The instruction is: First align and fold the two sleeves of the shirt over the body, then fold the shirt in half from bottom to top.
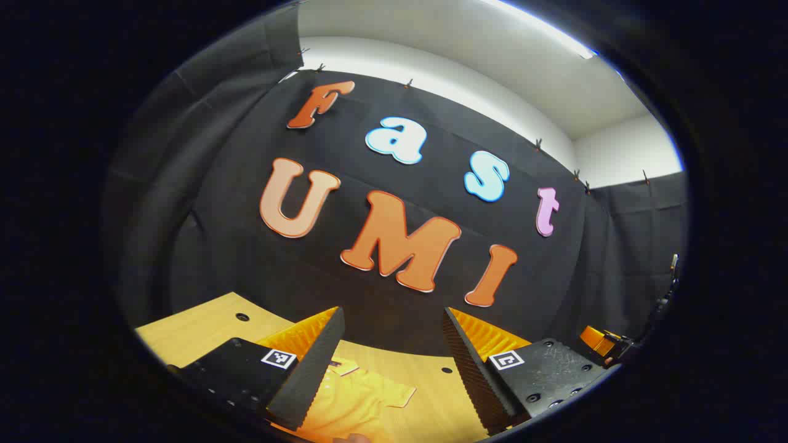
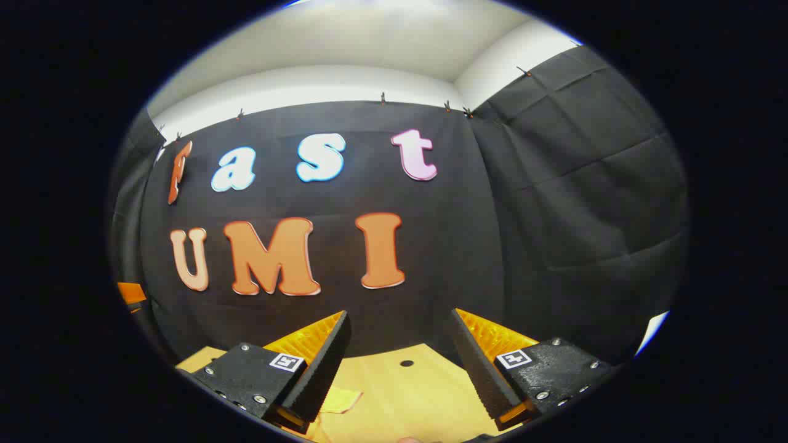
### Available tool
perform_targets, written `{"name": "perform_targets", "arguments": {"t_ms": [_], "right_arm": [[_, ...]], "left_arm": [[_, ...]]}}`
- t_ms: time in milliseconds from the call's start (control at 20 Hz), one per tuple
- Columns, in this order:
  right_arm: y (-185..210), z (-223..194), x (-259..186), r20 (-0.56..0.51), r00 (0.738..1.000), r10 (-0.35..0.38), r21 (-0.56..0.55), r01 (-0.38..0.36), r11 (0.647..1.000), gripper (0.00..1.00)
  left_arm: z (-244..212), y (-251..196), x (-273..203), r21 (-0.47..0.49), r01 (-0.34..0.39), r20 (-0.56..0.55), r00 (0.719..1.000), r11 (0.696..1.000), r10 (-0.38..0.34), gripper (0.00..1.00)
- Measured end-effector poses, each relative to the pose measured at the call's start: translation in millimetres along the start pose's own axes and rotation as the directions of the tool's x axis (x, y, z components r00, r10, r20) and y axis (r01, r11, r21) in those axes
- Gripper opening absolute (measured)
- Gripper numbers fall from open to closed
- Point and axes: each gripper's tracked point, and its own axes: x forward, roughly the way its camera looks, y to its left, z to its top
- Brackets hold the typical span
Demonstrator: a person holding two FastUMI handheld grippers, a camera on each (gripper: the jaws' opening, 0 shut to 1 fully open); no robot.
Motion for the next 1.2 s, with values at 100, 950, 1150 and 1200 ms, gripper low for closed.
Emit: {"name": "perform_targets", "arguments": {"t_ms": [100, 950, 1150, 1200], "right_arm": [[38, 6, -9, -0.009, 0.999, 0.048, 0.02, -0.048, 0.999, 1.0], [115, -60, 104, -0.092, 0.98, 0.174, -0.222, -0.191, 0.956, 0.98], [144, -76, 107, -0.162, 0.952, 0.261, -0.096, -0.278, 0.956, 0.98], [140, -77, 108, -0.168, 0.954, 0.249, -0.056, -0.262, 0.964, 0.98]], "left_arm": [[26, 45, -1, 0.054, -0.064, 0.032, 0.998, 0.997, 0.062, 1.0], [-13, 129, 99, 0.265, -0.269, 0.004, 0.961, 0.926, 0.278, 0.97], [-21, 128, 118, 0.287, -0.245, -0.012, 0.966, 0.926, 0.26, 0.98], [-19, 129, 126, 0.291, -0.23, -0.012, 0.97, 0.929, 0.244, 0.98]]}}
